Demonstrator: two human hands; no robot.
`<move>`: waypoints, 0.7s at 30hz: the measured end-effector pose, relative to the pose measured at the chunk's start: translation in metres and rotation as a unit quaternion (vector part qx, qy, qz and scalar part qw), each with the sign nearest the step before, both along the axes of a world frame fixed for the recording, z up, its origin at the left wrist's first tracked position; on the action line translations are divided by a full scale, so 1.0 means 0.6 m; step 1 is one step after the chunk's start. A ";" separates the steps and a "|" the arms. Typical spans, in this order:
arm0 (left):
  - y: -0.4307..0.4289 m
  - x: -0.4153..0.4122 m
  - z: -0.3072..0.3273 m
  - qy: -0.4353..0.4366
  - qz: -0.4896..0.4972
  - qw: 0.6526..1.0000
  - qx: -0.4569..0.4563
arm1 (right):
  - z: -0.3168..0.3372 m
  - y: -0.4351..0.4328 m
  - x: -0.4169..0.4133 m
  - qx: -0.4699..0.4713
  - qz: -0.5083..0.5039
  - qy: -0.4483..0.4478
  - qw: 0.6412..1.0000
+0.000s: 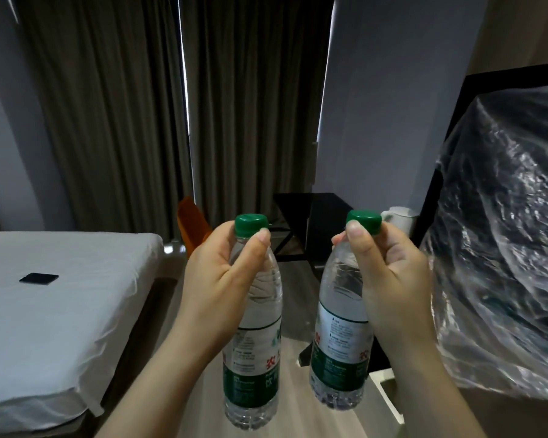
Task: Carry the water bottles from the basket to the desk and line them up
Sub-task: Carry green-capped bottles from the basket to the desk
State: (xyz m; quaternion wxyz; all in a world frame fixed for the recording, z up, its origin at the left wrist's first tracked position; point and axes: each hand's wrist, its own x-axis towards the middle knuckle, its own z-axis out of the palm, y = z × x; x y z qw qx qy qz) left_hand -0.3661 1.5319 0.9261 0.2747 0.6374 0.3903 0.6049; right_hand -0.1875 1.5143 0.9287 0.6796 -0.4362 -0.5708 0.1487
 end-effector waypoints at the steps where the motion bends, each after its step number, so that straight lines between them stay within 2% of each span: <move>1: 0.031 0.004 0.001 -0.001 0.002 1.000 0.000 | 0.001 0.033 0.003 0.001 0.006 0.005 1.000; 9: 0.270 0.013 -0.012 0.014 0.028 1.000 -0.003 | -0.001 0.279 0.014 0.001 0.028 0.006 1.000; 21: 0.642 -0.017 -0.016 -0.002 -0.015 1.000 -0.007 | -0.024 0.625 -0.017 -0.008 -0.027 0.003 1.000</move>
